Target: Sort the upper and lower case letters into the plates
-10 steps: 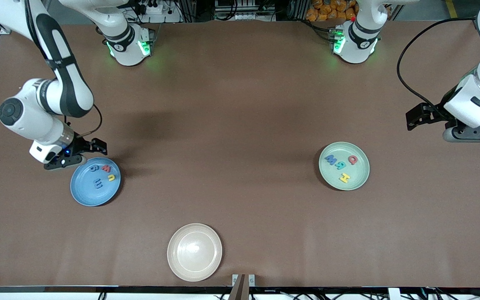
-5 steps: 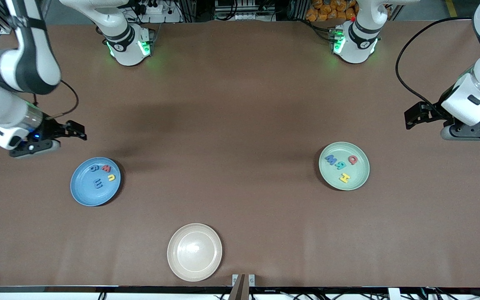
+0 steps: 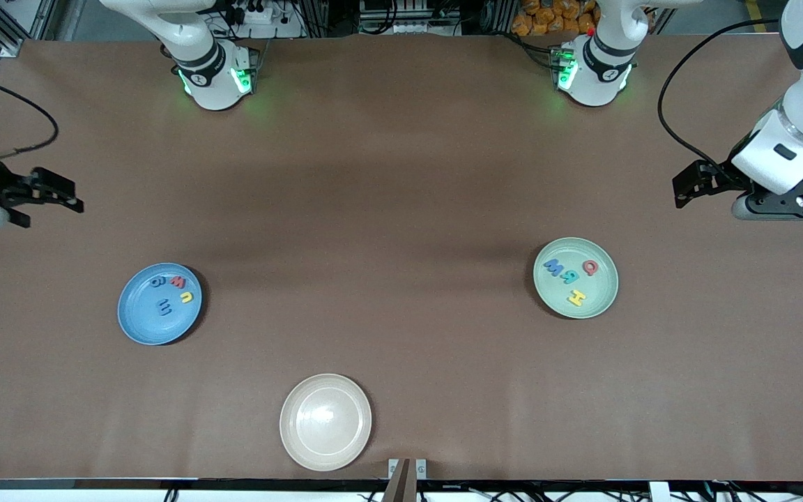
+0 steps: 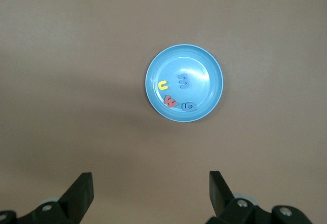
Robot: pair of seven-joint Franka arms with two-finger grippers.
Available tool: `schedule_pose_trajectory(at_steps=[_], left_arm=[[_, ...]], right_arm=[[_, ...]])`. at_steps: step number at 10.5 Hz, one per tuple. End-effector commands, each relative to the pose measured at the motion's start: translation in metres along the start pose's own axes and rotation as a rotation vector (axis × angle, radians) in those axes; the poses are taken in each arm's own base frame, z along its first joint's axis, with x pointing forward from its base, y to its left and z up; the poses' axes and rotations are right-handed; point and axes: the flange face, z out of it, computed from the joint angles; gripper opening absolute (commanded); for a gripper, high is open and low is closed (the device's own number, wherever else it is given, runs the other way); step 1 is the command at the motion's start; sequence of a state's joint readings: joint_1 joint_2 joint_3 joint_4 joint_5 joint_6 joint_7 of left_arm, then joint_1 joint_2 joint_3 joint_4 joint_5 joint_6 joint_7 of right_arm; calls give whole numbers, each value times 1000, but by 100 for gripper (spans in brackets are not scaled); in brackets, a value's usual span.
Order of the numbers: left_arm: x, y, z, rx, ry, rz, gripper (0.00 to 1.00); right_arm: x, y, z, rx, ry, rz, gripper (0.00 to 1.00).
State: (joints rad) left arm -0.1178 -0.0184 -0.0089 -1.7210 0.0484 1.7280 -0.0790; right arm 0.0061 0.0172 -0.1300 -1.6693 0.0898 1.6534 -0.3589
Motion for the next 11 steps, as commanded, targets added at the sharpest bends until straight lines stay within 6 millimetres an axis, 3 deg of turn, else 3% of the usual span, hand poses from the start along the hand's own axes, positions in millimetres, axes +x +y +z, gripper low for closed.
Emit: schedule_pose_trajectory(at_steps=[1, 2, 3, 11], left_arm=[[-5, 0, -2, -22, 13, 13, 100], [-5, -2, -2, -22, 13, 12, 100], [-5, -1, -2, -23, 13, 12, 100], [1, 3, -7, -18, 26, 6, 100]], right_arm=[[-4, -7, -59, -47, 4, 59, 100], [-4, -22, -81, -109, 6, 54, 100], [-1, -36, -89, -133, 14, 38, 100], [-1, -37, -91, -127, 25, 116, 100]])
